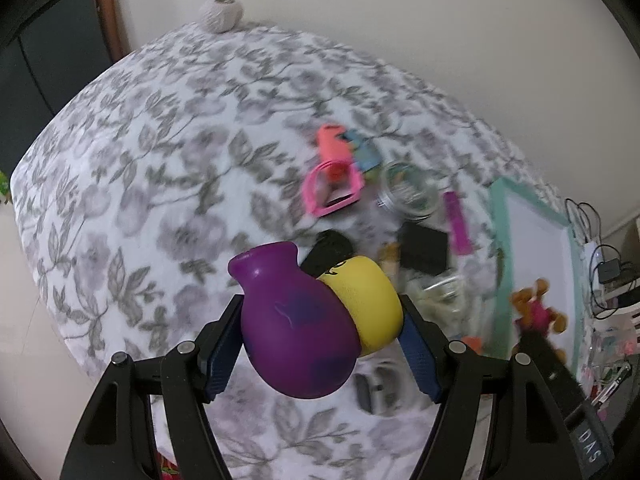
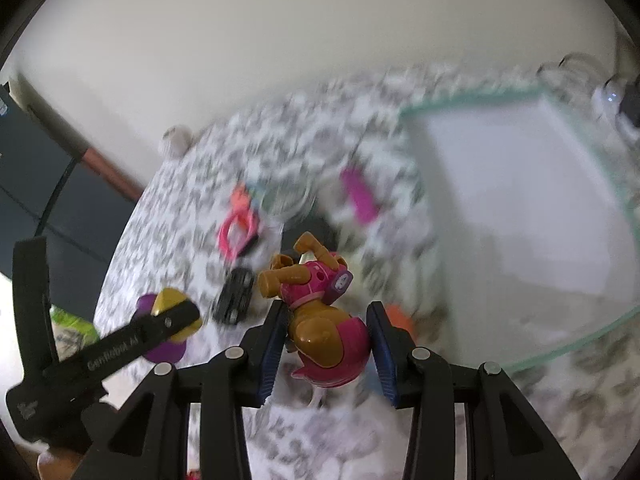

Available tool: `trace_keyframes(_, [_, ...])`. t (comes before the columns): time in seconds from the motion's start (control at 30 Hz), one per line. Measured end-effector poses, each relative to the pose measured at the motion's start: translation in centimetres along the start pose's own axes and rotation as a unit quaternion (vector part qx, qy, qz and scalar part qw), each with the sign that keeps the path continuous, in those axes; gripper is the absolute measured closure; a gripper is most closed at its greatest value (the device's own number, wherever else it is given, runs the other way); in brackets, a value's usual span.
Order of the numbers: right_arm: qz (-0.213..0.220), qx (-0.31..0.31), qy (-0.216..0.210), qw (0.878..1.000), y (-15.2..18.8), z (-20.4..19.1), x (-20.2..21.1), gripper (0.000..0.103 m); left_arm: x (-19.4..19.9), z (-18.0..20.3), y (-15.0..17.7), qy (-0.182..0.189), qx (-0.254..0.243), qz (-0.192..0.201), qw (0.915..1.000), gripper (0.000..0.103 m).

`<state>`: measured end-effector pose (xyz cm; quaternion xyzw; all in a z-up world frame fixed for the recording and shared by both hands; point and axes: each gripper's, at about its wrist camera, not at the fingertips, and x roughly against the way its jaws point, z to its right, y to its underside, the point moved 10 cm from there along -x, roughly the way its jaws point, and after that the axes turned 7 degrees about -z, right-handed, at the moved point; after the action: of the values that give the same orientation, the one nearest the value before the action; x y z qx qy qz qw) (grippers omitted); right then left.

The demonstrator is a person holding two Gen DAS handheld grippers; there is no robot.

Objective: Organize rigid objects
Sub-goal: 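Carry both toys over the teal tray and lower them inside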

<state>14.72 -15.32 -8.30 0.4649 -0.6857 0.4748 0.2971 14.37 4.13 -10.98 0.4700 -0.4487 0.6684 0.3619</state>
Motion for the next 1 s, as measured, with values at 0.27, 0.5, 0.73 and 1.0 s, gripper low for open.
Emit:
trace_keyframes(0.27, [0.089, -0.046, 0.077, 0.992, -6.3, 5.0, 5.6, 0.06, 2.2, 8.4, -2.5, 0.025, -0.038, 0.029, 0.9985, 0.029])
trace_keyframes(0.5, [0.131, -0.054, 0.112, 0.984, -9.9, 9.1, 7.3, 0.06, 2.4, 15.4, -3.8, 0.046, -0.087, 0.064, 0.9931, 0.029])
trace_keyframes(0.73, [0.14, -0.086, 0.142, 0.976, -11.3, 15.6, 7.3, 0.06, 0.4, 21.0, -4.6, 0.053, -0.136, 0.072, 0.9867, 0.029])
trace_keyframes(1.0, [0.119, -0.098, 0.164, 0.974, -11.1, 19.7, 4.5, 0.06, -3.8, 25.7, -3.8, 0.052, -0.183, 0.066, 0.9794, 0.029])
